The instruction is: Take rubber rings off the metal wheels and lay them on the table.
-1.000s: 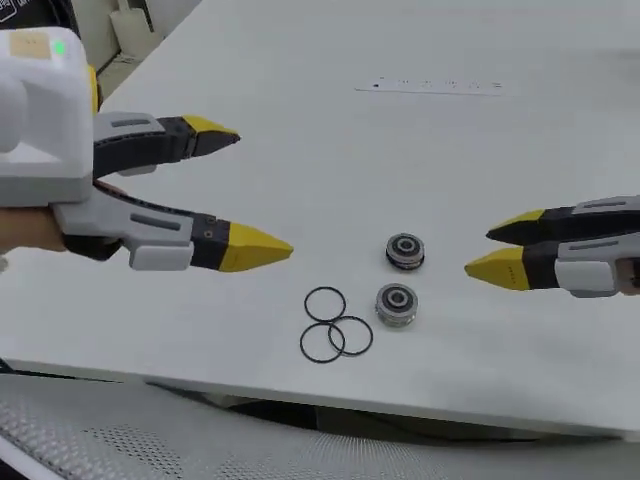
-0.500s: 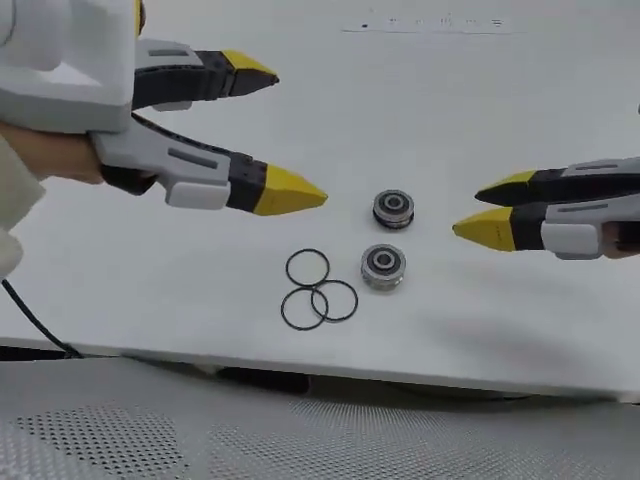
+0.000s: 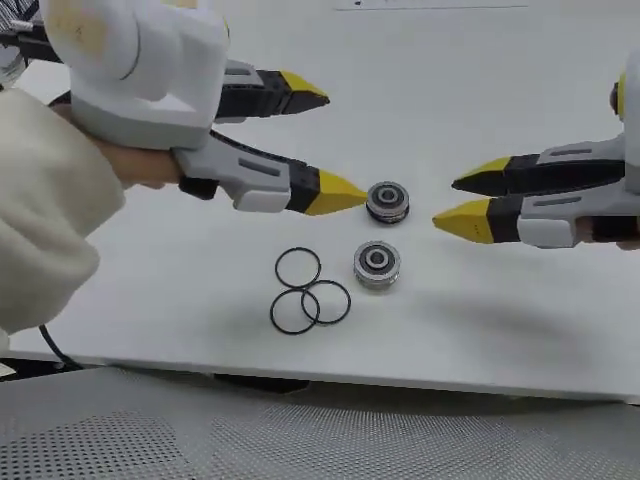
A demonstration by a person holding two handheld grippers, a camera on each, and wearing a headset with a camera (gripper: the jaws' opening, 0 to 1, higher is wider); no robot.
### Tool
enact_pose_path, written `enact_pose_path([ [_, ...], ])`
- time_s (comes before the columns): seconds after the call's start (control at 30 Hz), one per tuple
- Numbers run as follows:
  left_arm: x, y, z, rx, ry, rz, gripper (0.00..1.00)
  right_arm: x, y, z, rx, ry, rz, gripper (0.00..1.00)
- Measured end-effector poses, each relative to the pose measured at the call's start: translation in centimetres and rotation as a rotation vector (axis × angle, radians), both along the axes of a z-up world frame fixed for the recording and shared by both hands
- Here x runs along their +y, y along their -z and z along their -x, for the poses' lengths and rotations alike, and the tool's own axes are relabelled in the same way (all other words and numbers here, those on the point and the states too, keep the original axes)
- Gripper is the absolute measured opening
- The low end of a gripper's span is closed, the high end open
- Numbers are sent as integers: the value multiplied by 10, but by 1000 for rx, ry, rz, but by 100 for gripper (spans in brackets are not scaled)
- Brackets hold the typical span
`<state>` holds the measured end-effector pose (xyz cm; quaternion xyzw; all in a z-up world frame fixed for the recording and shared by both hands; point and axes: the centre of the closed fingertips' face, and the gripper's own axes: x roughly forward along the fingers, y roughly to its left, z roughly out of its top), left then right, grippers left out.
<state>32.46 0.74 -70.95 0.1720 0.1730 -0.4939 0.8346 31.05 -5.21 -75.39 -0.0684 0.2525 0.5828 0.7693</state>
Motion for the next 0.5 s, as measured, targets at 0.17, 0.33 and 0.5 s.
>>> enact_pose_path([
  [0.17, -7, 9, -11, 7, -9, 11, 54, 4, 9, -8, 14, -9, 1, 29],
  [0.33, -14, 19, -18, 15, -8, 24, 47, 9, 19, -15, 26, -21, 14, 28],
  [0.5, -21, 33, -22, 34, 2, 25, 39, 13, 31, -20, 43, -34, 30, 27],
])
